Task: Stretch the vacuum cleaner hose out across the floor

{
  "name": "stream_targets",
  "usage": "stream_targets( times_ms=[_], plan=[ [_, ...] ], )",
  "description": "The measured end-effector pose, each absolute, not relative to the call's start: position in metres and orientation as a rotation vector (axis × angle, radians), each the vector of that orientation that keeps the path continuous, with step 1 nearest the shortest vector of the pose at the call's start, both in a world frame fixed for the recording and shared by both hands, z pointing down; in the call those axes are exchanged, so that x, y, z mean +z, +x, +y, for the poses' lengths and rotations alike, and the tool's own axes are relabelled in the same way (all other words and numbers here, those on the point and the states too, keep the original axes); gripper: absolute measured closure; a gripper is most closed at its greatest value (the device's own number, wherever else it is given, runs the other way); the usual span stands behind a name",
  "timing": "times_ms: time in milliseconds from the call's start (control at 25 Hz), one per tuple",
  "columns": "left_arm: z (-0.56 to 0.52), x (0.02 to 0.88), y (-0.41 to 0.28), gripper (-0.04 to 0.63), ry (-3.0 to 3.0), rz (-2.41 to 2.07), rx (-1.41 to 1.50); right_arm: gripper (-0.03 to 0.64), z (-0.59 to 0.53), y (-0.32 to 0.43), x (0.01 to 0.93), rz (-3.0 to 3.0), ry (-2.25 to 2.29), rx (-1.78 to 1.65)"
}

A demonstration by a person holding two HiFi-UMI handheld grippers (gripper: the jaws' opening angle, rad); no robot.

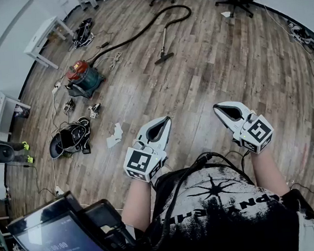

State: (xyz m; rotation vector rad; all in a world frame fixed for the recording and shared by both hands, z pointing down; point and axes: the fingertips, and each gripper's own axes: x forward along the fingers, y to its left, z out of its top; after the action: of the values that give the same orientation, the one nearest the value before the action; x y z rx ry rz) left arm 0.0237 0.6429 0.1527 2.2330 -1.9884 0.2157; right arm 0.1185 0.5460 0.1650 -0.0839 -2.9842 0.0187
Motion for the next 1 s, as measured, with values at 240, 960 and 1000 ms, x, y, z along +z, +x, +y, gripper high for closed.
stream_targets(
  times_ms=[240,960,1000],
  plan=[
    [0.648,0.158,0.031,0.595,2.246,-1.97,0.227,0.611,0.553,0.12,0.171,-2.978,-0.105,0.018],
    [0.653,0.163,0.054,0.595,2.277,-1.936,0.243,0.609,0.574,0.134,0.184,-2.95,-0.176,0.016],
    [0.653,0.163,0.054,0.595,2.276,-1.938,0.243,0.609,0.575,0.135,0.186,-2.945,-0.182,0.018]
  ],
)
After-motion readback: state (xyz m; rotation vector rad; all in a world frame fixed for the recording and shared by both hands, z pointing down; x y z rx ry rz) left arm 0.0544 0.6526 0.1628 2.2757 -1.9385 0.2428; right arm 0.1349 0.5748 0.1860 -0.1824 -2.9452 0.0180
